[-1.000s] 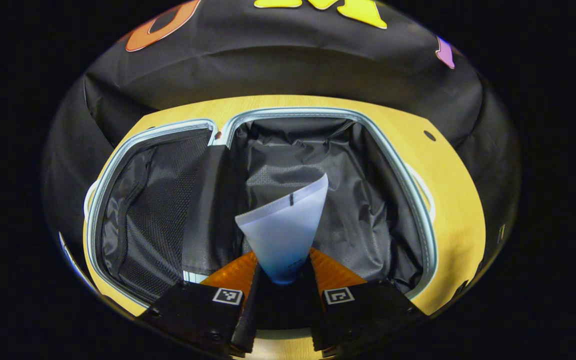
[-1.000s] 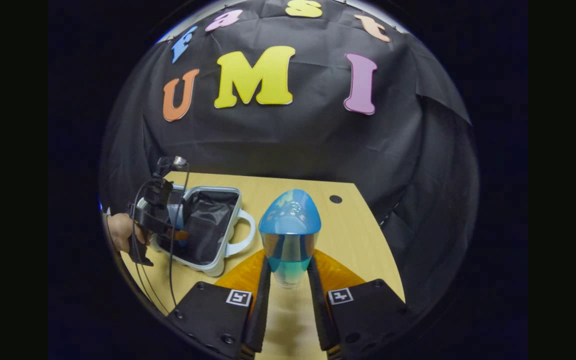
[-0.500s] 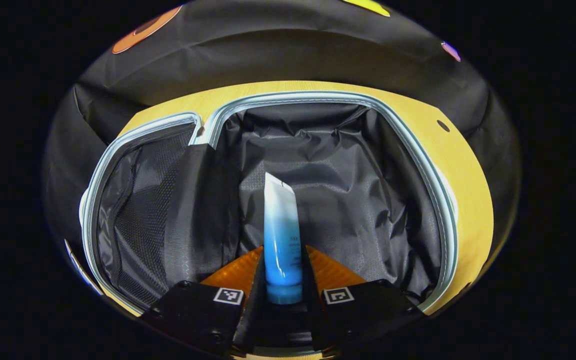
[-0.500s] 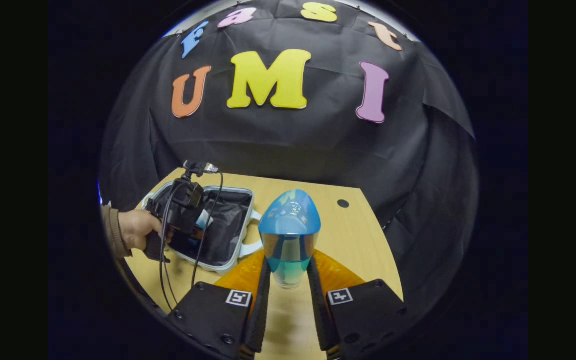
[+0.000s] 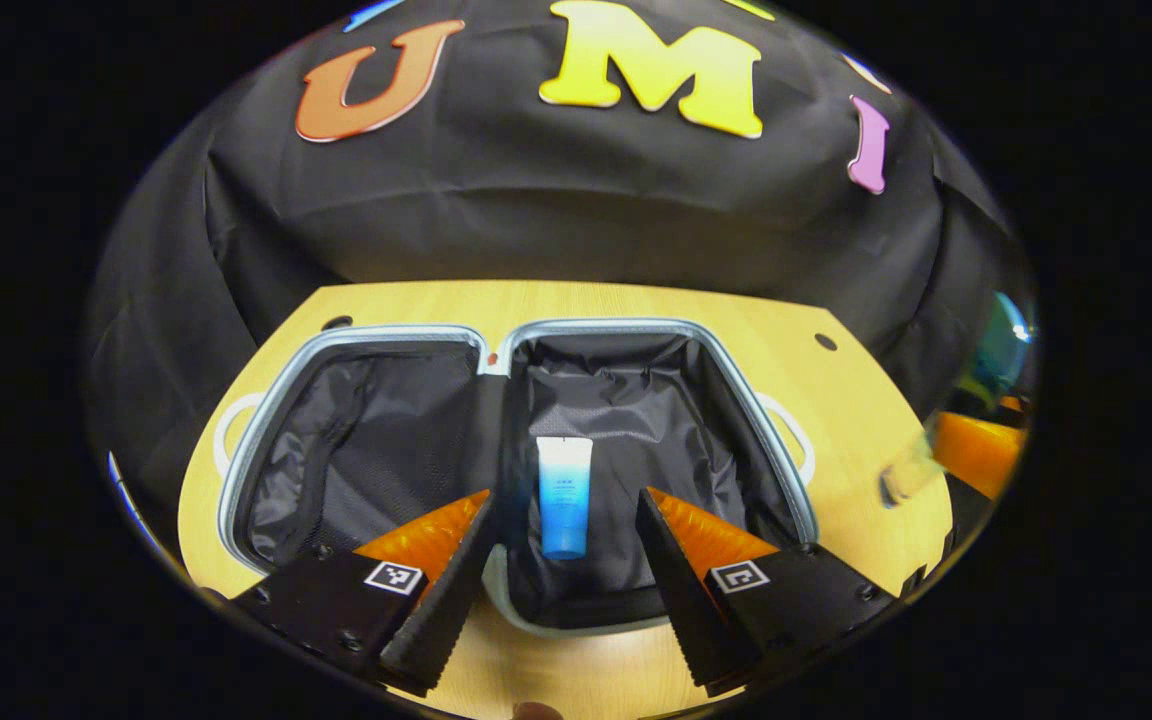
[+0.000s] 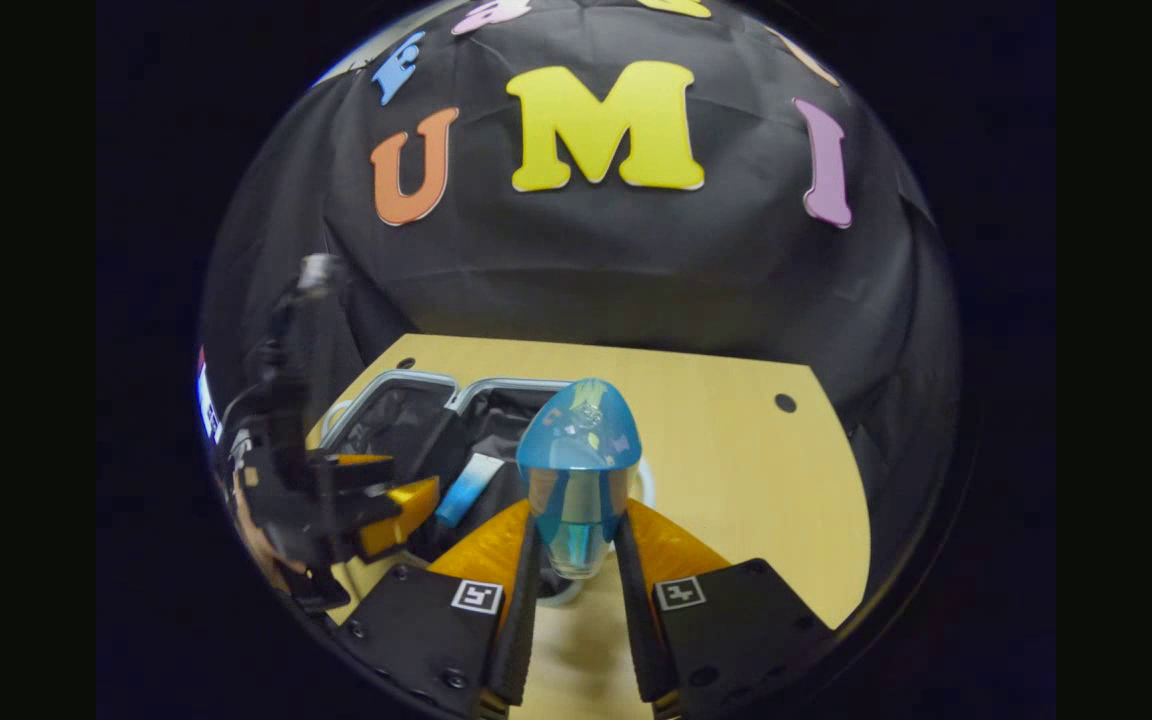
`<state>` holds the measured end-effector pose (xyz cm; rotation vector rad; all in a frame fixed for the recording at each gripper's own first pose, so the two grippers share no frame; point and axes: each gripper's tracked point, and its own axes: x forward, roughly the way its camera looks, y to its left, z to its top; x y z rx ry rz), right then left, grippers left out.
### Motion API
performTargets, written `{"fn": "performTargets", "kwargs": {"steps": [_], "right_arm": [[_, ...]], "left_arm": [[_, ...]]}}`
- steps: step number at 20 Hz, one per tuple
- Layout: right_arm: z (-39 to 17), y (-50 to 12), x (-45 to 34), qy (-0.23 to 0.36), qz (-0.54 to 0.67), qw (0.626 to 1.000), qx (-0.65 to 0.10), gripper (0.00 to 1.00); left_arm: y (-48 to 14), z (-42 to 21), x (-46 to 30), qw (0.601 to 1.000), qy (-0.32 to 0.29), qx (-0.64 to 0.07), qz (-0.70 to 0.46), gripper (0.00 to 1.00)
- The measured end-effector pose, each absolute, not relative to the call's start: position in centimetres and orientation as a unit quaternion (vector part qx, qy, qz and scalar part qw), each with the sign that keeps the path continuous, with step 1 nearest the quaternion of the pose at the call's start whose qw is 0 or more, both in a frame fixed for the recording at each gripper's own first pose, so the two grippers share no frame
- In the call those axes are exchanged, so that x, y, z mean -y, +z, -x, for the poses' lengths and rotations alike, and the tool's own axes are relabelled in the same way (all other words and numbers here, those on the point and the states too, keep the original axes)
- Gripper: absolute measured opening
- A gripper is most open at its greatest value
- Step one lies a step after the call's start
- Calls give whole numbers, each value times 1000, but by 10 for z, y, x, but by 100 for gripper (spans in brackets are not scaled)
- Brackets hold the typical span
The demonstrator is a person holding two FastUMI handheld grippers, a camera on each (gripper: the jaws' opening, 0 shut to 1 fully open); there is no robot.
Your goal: First open the suitcase, pack the skin care products into it, and then close the suitcase.
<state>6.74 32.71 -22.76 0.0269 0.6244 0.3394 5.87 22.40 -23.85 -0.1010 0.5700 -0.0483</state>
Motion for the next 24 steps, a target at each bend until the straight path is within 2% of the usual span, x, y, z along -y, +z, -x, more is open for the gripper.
{"fn": "performTargets", "kwargs": {"steps": [6, 9, 10, 11, 16, 21, 24], "right_arm": [[-94, -291, -387, 188, 8, 912, -365, 39], [-94, -321, -403, 172, -1, 895, -412, 39], [-94, -331, -409, 164, -6, 888, -430, 36], [-94, -336, -413, 158, -10, 882, -443, 39], [-109, -342, -428, 139, -5, 875, -464, 39], [-131, -360, -430, 98, -40, 860, -499, 39], [-135, -371, -428, 83, -39, 858, -505, 36]], "left_arm": [[-249, 7, -292, 967, 33, -246, 63, 94], [-246, 29, -316, 969, 48, -236, 54, 94], [-245, 30, -321, 971, 48, -229, 55, 100], [-243, 32, -323, 972, 51, -223, 59, 95], [-227, 46, -356, 970, 56, -200, 126, 97], [-201, 43, -405, 971, 96, -173, 134, 97], [-187, 46, -413, 971, 100, -161, 145, 97]]}}
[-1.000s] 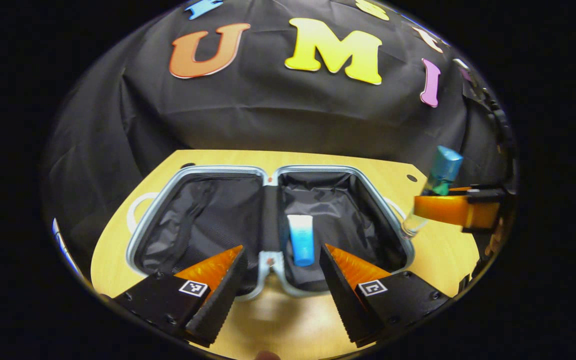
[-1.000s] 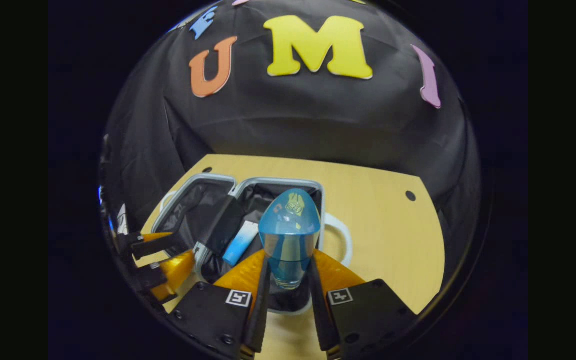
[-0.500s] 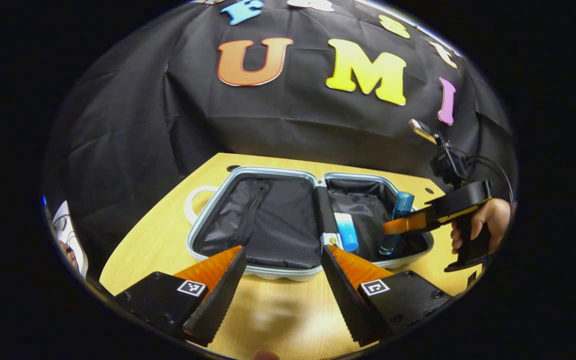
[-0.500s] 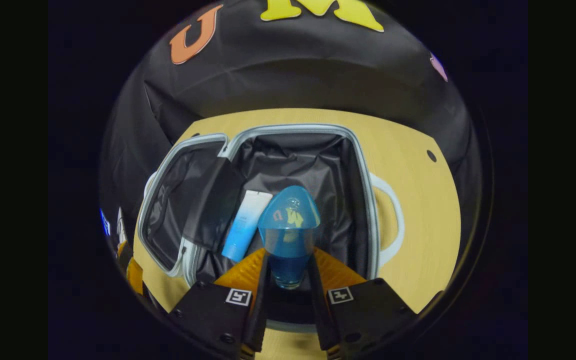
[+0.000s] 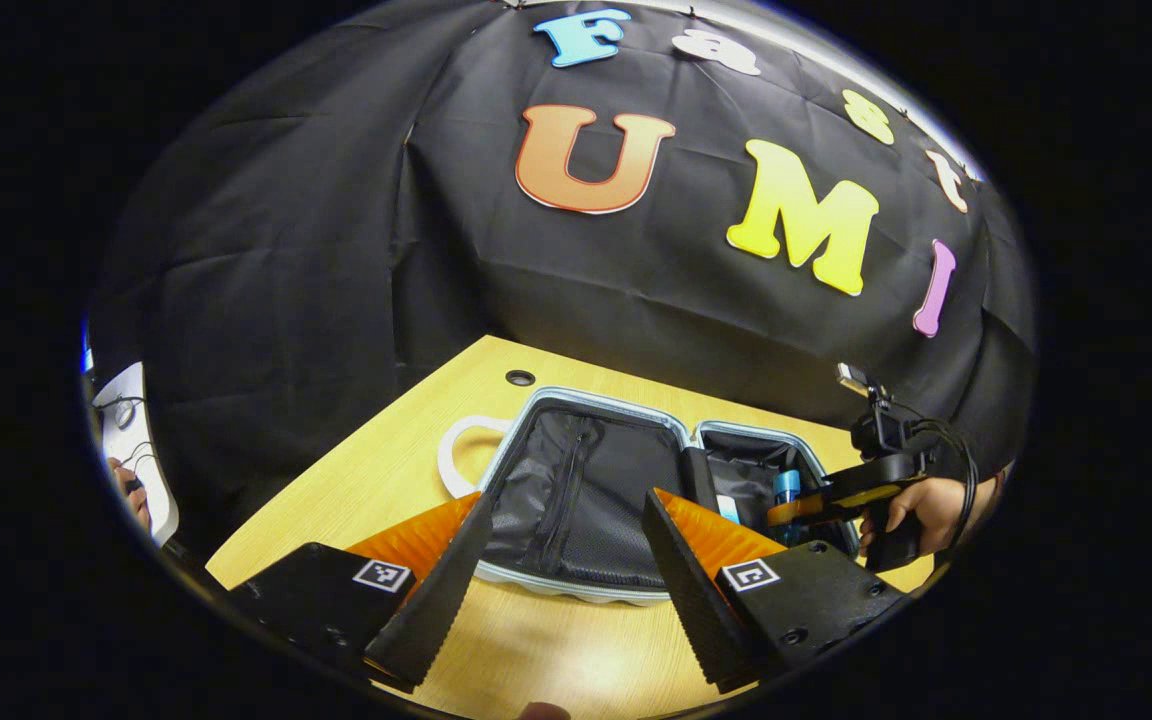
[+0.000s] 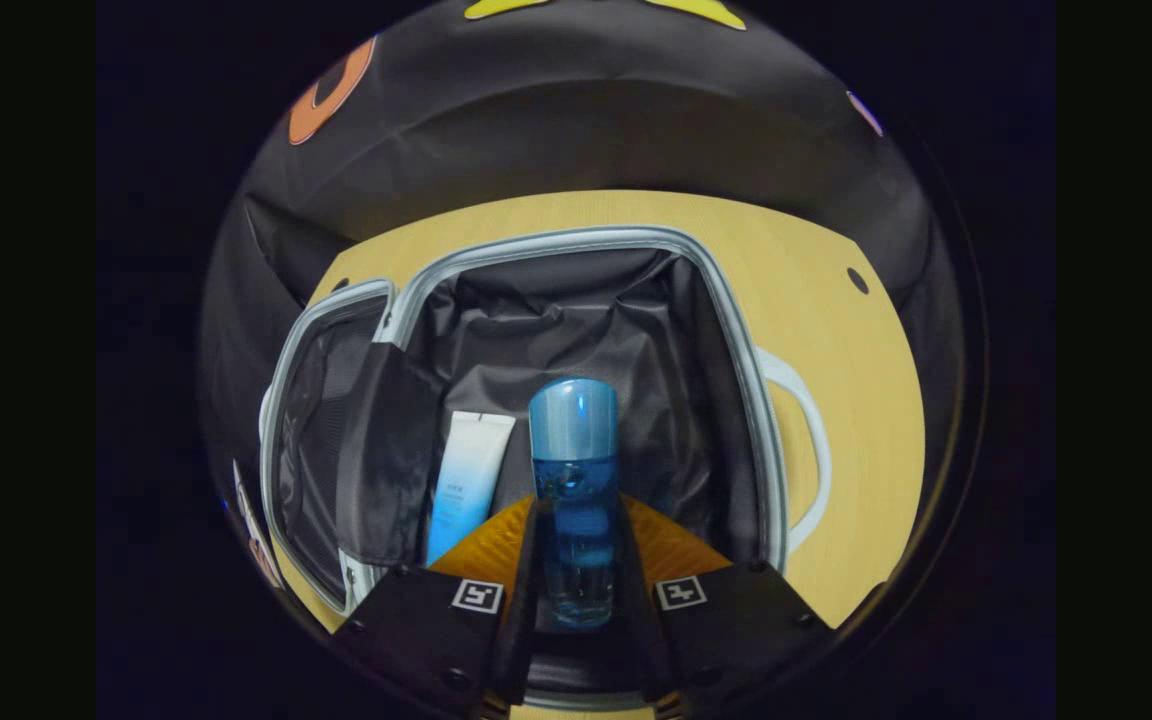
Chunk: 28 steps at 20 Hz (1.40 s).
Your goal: First open the suitcase, pack the skin care products into it, and then close the suitcase.
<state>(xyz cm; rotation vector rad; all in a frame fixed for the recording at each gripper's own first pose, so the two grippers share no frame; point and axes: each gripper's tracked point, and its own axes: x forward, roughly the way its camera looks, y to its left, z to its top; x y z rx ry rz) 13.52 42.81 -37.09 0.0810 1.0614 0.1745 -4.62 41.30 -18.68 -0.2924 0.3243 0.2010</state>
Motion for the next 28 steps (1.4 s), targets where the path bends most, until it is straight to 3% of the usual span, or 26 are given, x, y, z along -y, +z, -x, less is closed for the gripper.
{"fn": "performTargets", "kwargs": {"steps": [7, 9, 11, 14, 21, 23, 28], "right_arm": [[-131, -383, -428, 69, -42, 852, -517, 40], [-132, -374, -434, 79, -58, 854, -510, 50], [-130, -349, -440, 105, -65, 863, -489, 75], [-131, -295, -428, 121, -48, 894, -429, 81], [-91, -130, -360, 133, 15, 961, -240, 80], [-63, -91, -332, 127, 26, 969, -208, 81], [-16, -54, -283, 108, 33, 975, -189, 81]], "left_arm": [[-167, 47, -407, 983, 82, -125, 105, 96], [-162, 43, -408, 984, 78, -119, 103, 97], [-159, 42, -419, 984, 89, -115, 101, 97], [-159, 32, -432, 982, 86, -113, 121, 96], [-199, -5, -497, 959, 105, -119, 234, 96], [-216, -21, -505, 926, 85, -119, 349, 98], [-273, -48, -548, 843, 115, -111, 513, 98]]}}
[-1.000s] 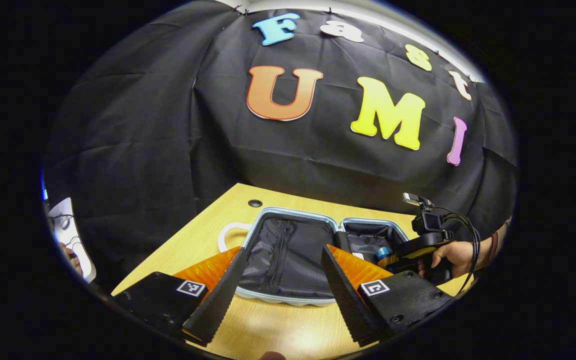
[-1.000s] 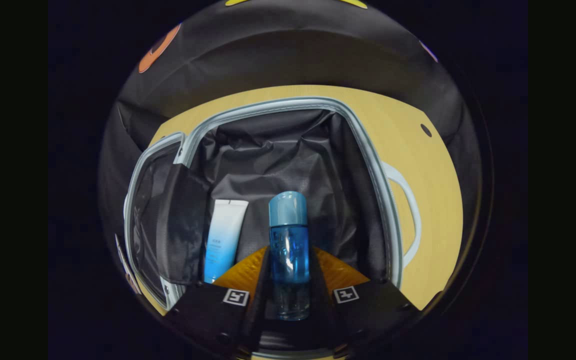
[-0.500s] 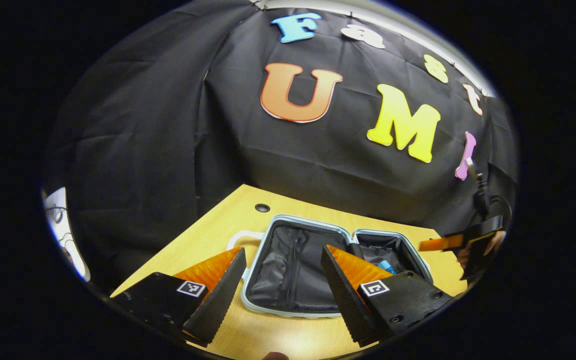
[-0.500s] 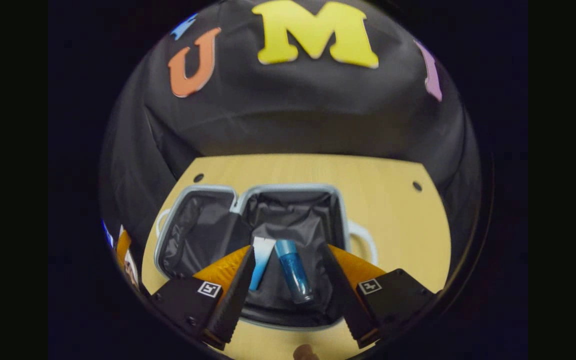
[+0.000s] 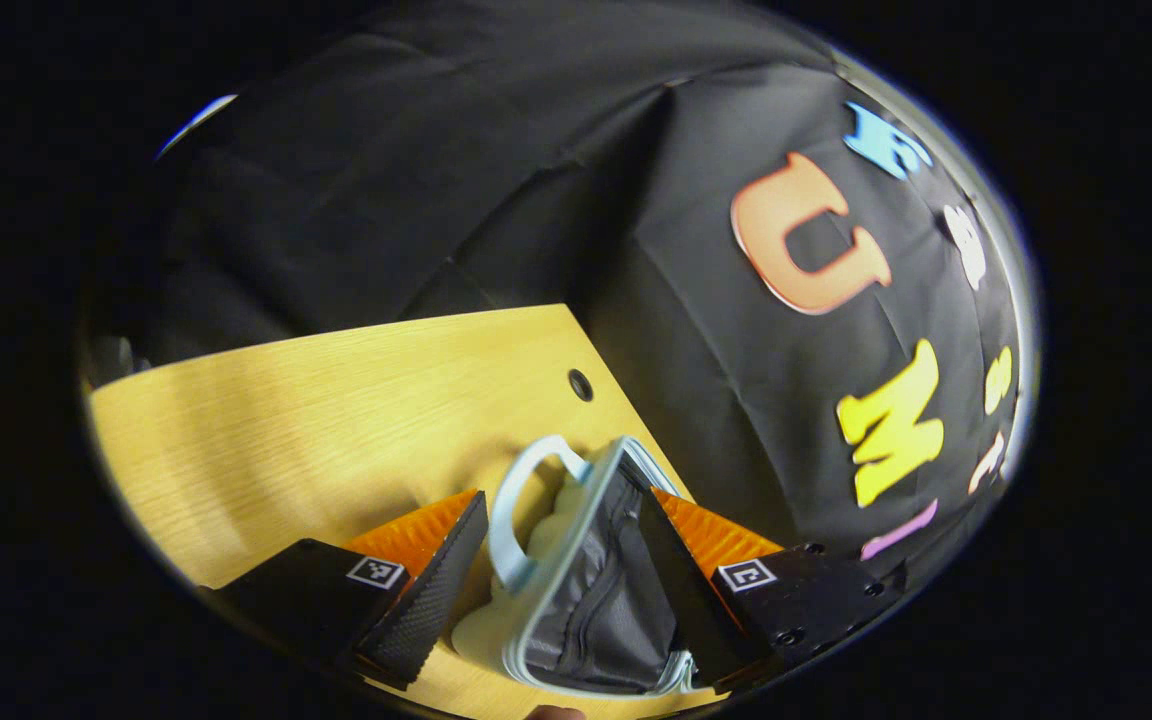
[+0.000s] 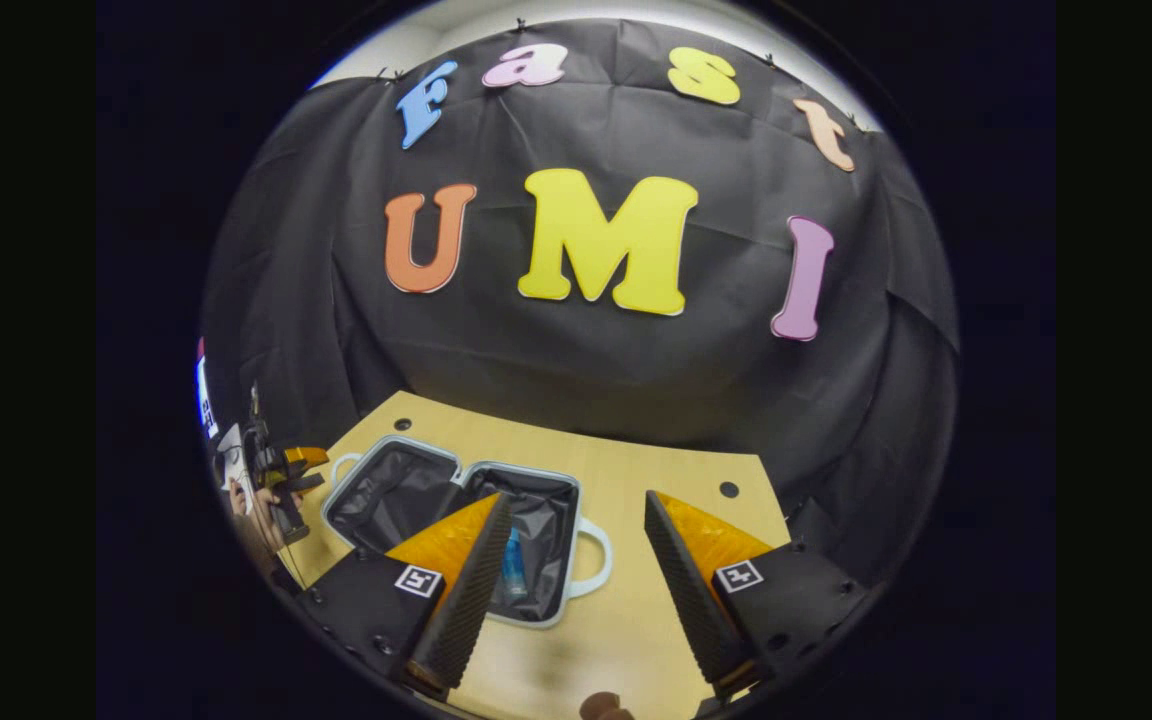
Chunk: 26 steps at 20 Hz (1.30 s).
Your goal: First open the suitcase, pack the skin care products into it, and then close the suitcase.
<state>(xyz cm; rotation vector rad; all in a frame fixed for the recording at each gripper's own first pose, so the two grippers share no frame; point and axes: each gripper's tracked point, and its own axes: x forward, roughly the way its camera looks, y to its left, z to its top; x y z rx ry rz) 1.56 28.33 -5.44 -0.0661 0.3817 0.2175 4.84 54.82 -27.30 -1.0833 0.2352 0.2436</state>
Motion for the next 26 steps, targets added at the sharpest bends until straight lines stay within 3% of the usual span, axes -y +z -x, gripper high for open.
{"fn": "performTargets", "kwargs": {"steps": [4, 5, 9, 10, 15, 26], "right_arm": [[-9, -57, -278, 106, 35, 975, -193, 81], [-10, -58, -276, 104, 40, 975, -193, 81], [-8, -64, -270, 110, 50, 972, -200, 81], [-8, -65, -266, 107, 48, 973, -200, 80], [-3, -65, -236, 85, 25, 975, -201, 81], [0, -15, -164, 71, -29, 989, -125, 81]], "left_arm": [[-310, -68, -541, 788, 104, -132, 592, 100], [-311, -74, -537, 784, 93, -127, 601, 95], [-320, -82, -534, 757, 81, -121, 637, 22], [-323, -83, -534, 754, 81, -121, 640, 17], [-310, -77, -531, 789, 71, -133, 596, 4], [-139, -72, -491, 920, 93, -95, 370, 3]]}}
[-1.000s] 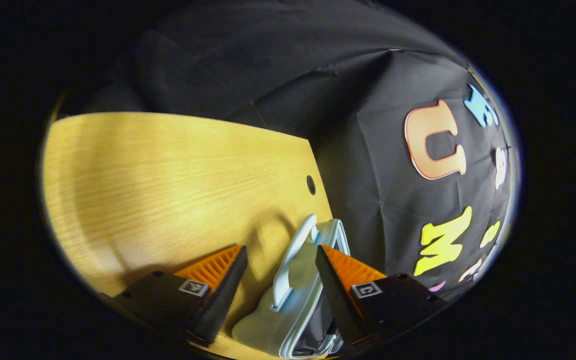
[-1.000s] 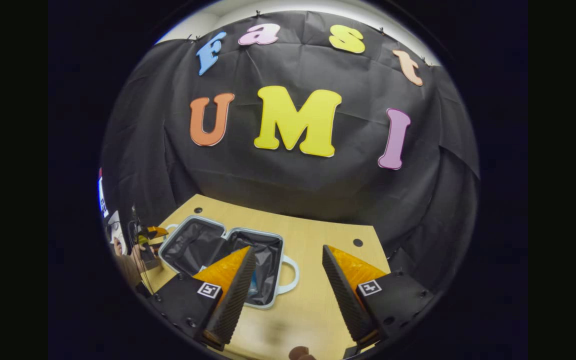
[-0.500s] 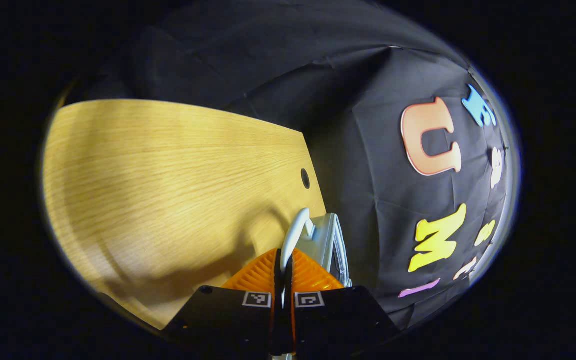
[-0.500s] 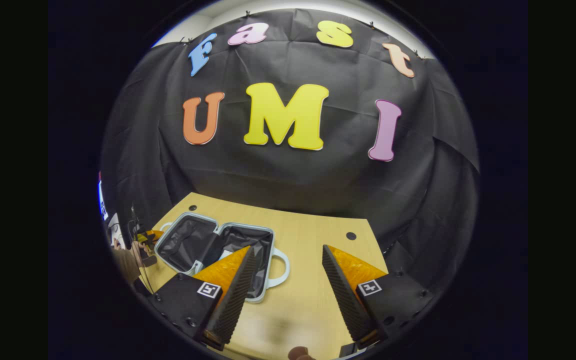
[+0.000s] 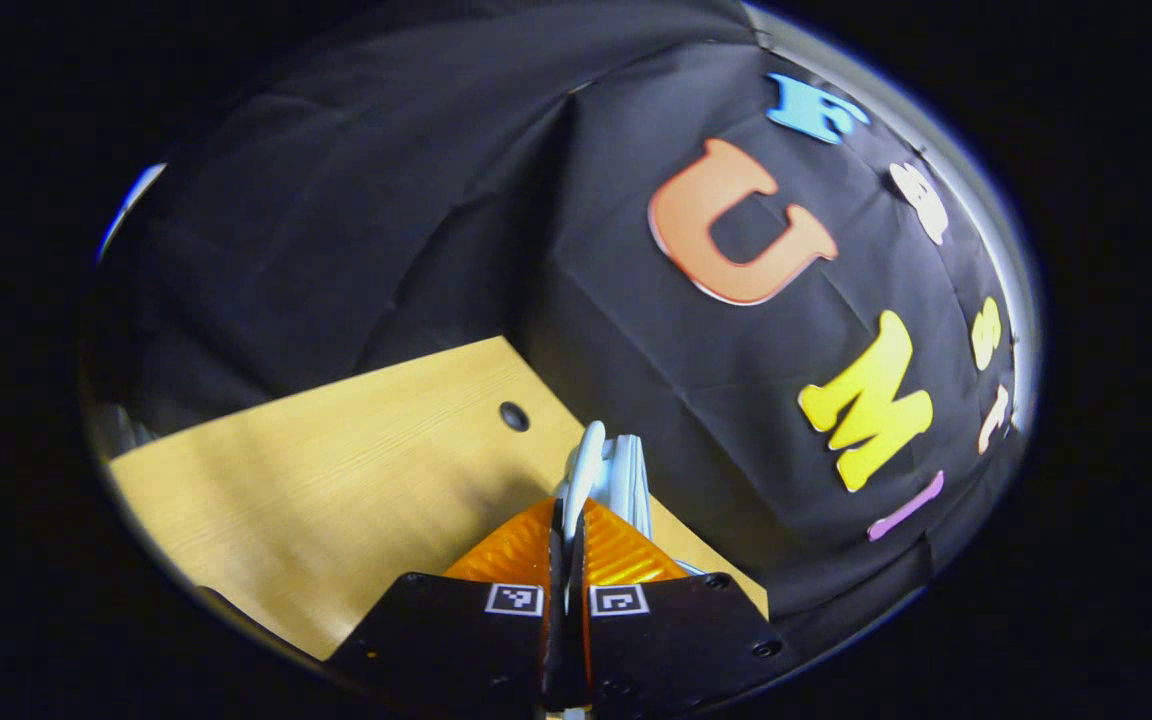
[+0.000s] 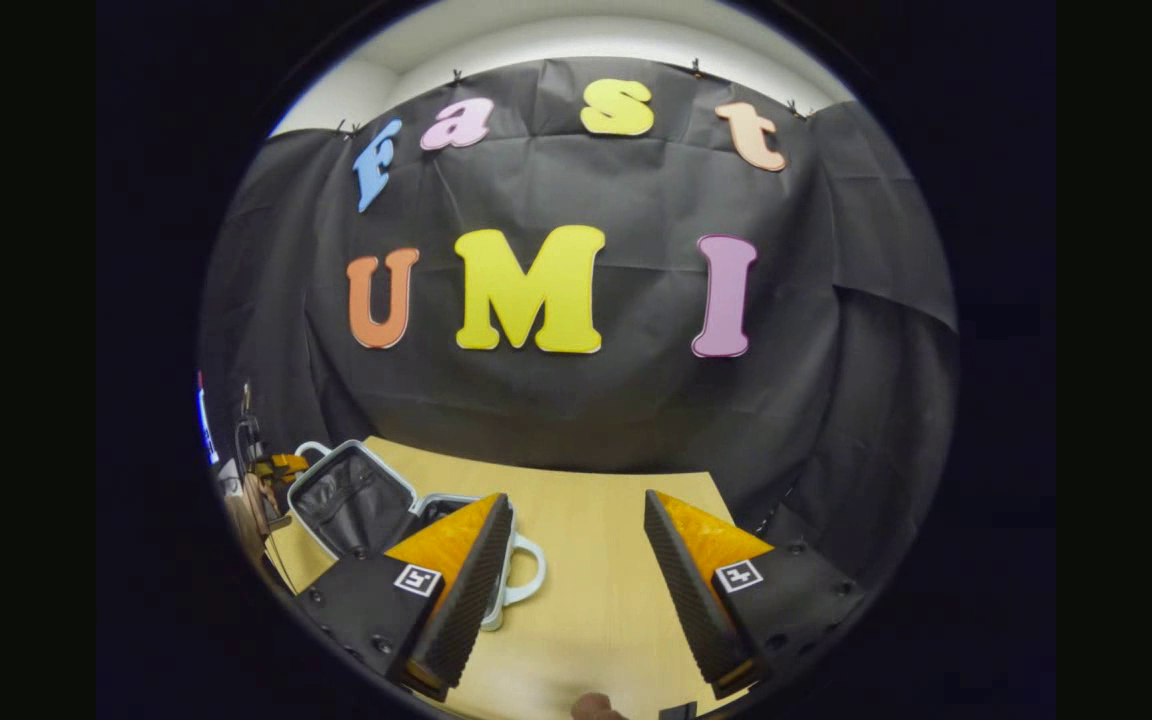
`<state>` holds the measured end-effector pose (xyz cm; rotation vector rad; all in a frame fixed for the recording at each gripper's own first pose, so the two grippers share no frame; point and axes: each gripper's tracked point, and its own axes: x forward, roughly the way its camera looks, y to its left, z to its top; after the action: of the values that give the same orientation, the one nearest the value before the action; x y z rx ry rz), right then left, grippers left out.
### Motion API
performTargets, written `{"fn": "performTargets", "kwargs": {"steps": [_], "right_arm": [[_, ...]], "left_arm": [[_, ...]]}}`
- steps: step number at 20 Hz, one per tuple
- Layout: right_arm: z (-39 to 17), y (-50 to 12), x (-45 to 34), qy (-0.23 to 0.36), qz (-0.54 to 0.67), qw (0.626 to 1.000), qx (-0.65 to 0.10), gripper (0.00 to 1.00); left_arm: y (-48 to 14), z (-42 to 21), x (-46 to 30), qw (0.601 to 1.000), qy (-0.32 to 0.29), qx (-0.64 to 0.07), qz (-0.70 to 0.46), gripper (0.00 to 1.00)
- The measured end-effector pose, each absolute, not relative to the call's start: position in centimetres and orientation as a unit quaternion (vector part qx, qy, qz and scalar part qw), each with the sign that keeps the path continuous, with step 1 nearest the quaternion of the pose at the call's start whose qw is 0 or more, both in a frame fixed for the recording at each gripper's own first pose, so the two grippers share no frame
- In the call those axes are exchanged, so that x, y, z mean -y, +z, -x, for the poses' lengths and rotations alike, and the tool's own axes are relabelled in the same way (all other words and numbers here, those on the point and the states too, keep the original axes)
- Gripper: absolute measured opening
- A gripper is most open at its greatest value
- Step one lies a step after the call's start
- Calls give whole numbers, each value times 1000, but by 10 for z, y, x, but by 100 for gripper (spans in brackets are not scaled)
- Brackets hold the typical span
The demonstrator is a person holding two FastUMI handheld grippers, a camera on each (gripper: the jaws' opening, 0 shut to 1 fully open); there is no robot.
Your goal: First open the suitcase, pack the skin care products into it, and then close the suitcase.
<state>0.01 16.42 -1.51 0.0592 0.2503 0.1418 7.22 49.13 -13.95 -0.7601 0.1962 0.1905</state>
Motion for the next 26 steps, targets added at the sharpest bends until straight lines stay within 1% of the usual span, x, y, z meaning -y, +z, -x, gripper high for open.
{"fn": "performTargets", "kwargs": {"steps": [2, 5, 7, 9, 11, 12, 14, 15, 17, 18, 19, 20, 21, 24, 26], "right_arm": [[3, -12, -145, 70, -39, 990, -114, 80], [8, -12, -123, 67, -56, 990, -113, 81], [9, -16, -105, 63, -60, 990, -112, 81], [9, -19, -88, 57, -63, 990, -112, 82], [8, -20, -72, 51, -63, 991, -111, 80], [8, -20, -61, 48, -67, 990, -114, 81], [8, -24, -47, 42, -67, 990, -115, 81], [7, -24, -39, 38, -61, 991, -112, 81], [7, -24, -33, 37, -53, 992, -109, 82], [7, -25, -32, 38, -49, 992, -110, 80], [8, -28, -31, 40, -45, 992, -114, 80], [7, -29, -31, 40, -42, 992, -116, 80], [8, -32, -29, 40, -39, 991, -118, 80], [9, -35, -19, 35, -29, 992, -120, 80], [8, -39, -14, 31, -26, 991, -127, 80]], "left_arm": [[-103, -73, -460, 947, 96, -92, 293, 3], [-72, -79, -430, 964, 125, -94, 213, 3], [-57, -84, -406, 975, 133, -91, 153, 3], [-47, -88, -378, 982, 136, -92, 92, 3], [-36, -92, -347, 986, 138, -88, 21, 3], [-32, -95, -325, 986, 141, -85, -20, 3], [-29, -100, -293, 985, 137, -85, -61, 3], [-26, -106, -263, 983, 131, -84, -96, 3], [-35, -115, -223, 984, 111, -87, -113, 3], [-41, -118, -201, 984, 98, -88, -116, 3], [-51, -121, -180, 983, 97, -91, -123, 3], [-57, -121, -173, 980, 108, -97, -136, 4], [-60, -124, -162, 979, 106, -93, -146, 4], [-95, -132, -114, 984, 66, -117, -116, 4], [-109, -134, -96, 983, 57, -125, -120, 4]]}}
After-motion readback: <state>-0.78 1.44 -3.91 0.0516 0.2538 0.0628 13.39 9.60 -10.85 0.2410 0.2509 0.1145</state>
